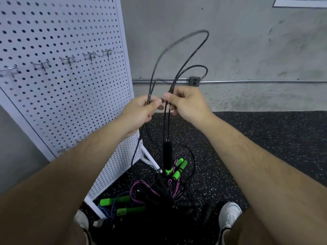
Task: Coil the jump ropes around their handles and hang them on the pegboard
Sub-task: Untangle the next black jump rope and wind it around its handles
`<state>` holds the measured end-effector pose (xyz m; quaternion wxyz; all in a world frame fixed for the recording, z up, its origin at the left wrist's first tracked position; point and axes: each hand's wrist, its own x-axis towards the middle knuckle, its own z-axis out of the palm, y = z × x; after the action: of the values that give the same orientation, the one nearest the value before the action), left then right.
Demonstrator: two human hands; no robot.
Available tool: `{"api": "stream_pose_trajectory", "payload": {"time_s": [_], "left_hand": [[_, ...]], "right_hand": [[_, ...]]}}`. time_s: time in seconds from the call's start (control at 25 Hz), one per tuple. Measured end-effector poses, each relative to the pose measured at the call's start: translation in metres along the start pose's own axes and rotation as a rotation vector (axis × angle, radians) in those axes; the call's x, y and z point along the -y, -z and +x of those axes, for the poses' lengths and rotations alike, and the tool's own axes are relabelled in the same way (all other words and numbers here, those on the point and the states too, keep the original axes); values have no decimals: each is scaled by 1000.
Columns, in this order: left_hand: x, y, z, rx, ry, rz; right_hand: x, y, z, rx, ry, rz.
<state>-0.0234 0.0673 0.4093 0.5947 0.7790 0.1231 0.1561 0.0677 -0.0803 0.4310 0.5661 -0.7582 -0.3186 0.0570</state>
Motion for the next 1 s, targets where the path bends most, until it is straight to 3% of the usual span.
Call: {"api": "stream_pose_trajectory", "payload": {"time_s": [0.16,0.28,0.44,0.76,0.88,1.0], "left_hand": [[20,-12,-9,40,8,214],[22,-21,-5,-22,58,110],[24,-40,-1,12,103,-18],[14,-29,7,-141,-52,51],[5,-22,10,-181,-102,-61],[-8,-13,14,-203,-117,-214]], "right_hand": [[2,5,10,-73,20,49],[-3,6,13,-67,16,62],[-8,7,14,-58,18,78],[-15,22,12,-8,19,87],[-16,14,3,70,-5,42],[-14,3,-5,10,0,40]]}}
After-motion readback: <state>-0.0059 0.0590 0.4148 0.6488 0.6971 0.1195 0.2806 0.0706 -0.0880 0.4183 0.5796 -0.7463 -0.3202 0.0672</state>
